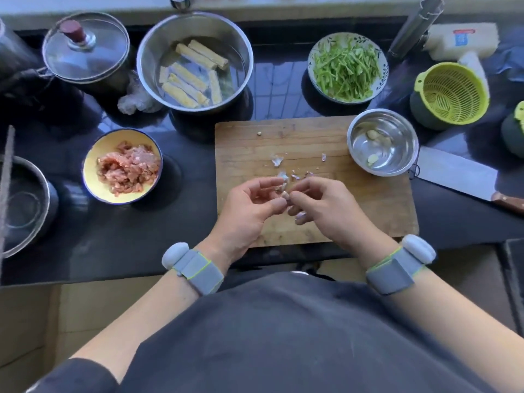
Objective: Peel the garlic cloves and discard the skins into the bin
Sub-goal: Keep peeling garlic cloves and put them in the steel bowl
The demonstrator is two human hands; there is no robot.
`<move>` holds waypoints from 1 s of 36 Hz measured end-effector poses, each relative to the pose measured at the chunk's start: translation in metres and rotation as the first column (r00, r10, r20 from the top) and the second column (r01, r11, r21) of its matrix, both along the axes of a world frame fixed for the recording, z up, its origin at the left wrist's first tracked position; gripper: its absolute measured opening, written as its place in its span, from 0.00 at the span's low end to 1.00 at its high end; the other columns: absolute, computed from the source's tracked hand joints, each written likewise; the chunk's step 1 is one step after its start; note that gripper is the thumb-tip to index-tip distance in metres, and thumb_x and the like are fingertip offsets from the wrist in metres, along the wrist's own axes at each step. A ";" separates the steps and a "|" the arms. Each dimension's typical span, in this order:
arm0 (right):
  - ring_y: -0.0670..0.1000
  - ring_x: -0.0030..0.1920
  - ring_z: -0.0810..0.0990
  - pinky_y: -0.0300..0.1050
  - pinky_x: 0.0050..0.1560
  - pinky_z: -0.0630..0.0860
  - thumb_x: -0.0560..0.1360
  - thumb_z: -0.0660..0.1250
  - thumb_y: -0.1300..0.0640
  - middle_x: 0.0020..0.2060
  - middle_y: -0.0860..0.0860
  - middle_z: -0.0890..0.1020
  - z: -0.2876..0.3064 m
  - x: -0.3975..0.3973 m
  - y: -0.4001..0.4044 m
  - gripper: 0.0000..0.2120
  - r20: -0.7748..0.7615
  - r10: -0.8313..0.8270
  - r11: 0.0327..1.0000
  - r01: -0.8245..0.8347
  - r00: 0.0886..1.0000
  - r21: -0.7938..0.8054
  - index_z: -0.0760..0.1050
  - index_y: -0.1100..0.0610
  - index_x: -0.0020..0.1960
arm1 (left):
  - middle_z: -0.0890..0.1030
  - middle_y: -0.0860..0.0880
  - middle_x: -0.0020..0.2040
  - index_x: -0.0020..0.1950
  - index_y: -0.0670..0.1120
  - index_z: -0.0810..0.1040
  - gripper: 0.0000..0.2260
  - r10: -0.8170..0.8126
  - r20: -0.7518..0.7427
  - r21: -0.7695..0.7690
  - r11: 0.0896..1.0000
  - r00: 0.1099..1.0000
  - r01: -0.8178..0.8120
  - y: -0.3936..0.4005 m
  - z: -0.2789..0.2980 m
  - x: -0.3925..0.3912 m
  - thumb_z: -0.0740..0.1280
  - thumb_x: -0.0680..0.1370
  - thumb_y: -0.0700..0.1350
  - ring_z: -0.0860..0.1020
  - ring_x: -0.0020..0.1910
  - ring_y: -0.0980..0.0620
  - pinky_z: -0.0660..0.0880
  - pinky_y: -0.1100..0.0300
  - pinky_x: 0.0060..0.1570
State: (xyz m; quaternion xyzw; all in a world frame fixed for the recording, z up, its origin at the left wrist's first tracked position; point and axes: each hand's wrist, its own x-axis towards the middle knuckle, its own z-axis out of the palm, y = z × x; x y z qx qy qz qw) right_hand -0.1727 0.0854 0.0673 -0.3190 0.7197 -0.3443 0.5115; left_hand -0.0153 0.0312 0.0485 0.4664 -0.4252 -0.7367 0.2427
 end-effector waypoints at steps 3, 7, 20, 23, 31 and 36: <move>0.53 0.39 0.85 0.45 0.40 0.83 0.77 0.71 0.63 0.38 0.57 0.86 0.004 0.016 0.007 0.02 0.077 -0.090 0.989 0.098 0.993 -0.108 0.83 0.60 0.49 | 0.84 0.48 0.41 0.57 0.37 0.82 0.12 -0.009 -0.026 -0.026 1.000 1.000 0.009 0.000 0.005 0.005 0.72 0.75 0.31 0.82 0.43 0.52 0.80 0.60 0.51; 0.51 0.36 0.81 0.40 0.37 0.79 0.76 0.71 0.67 0.36 0.56 0.84 0.010 0.029 0.010 0.06 0.173 -0.223 0.953 0.252 0.959 -0.170 0.84 0.58 0.45 | 0.85 0.45 0.41 0.59 0.37 0.82 0.14 -0.052 -0.023 -0.059 0.997 0.998 0.050 -0.001 0.017 0.008 0.72 0.74 0.30 0.81 0.40 0.53 0.79 0.62 0.49; 0.55 0.41 0.82 0.44 0.43 0.82 0.75 0.70 0.65 0.44 0.60 0.84 0.018 -0.019 0.012 0.07 0.644 -0.183 0.973 0.230 0.743 0.011 0.81 0.66 0.52 | 0.86 0.42 0.43 0.53 0.39 0.85 0.09 0.015 0.103 -0.231 0.973 0.995 0.009 0.009 0.044 -0.026 0.74 0.73 0.32 0.82 0.38 0.52 0.78 0.63 0.43; 0.53 0.40 0.83 0.44 0.49 0.84 0.76 0.62 0.76 0.45 0.63 0.84 0.017 -0.033 0.014 0.12 0.692 -0.179 0.974 0.226 0.699 0.023 0.82 0.66 0.51 | 0.86 0.39 0.45 0.52 0.38 0.84 0.08 0.077 0.166 -0.305 0.952 0.983 -0.023 0.012 0.046 -0.036 0.74 0.74 0.32 0.84 0.39 0.52 0.80 0.61 0.44; 0.54 0.38 0.84 0.42 0.47 0.83 0.75 0.62 0.78 0.41 0.63 0.84 0.017 -0.051 0.008 0.12 0.693 -0.177 0.971 0.239 0.698 0.006 0.83 0.67 0.48 | 0.86 0.49 0.41 0.46 0.49 0.86 0.07 0.147 0.306 -0.430 0.903 0.941 -0.001 0.015 0.045 -0.059 0.75 0.74 0.37 0.84 0.43 0.45 0.81 0.46 0.52; 0.51 0.36 0.85 0.39 0.43 0.82 0.77 0.63 0.76 0.37 0.60 0.85 0.019 -0.067 -0.001 0.11 0.682 -0.149 0.978 0.206 0.716 -0.003 0.82 0.66 0.47 | 0.83 0.51 0.36 0.42 0.48 0.85 0.08 0.123 0.296 -0.434 0.901 0.947 0.018 0.007 0.051 -0.074 0.73 0.75 0.35 0.82 0.37 0.51 0.82 0.53 0.46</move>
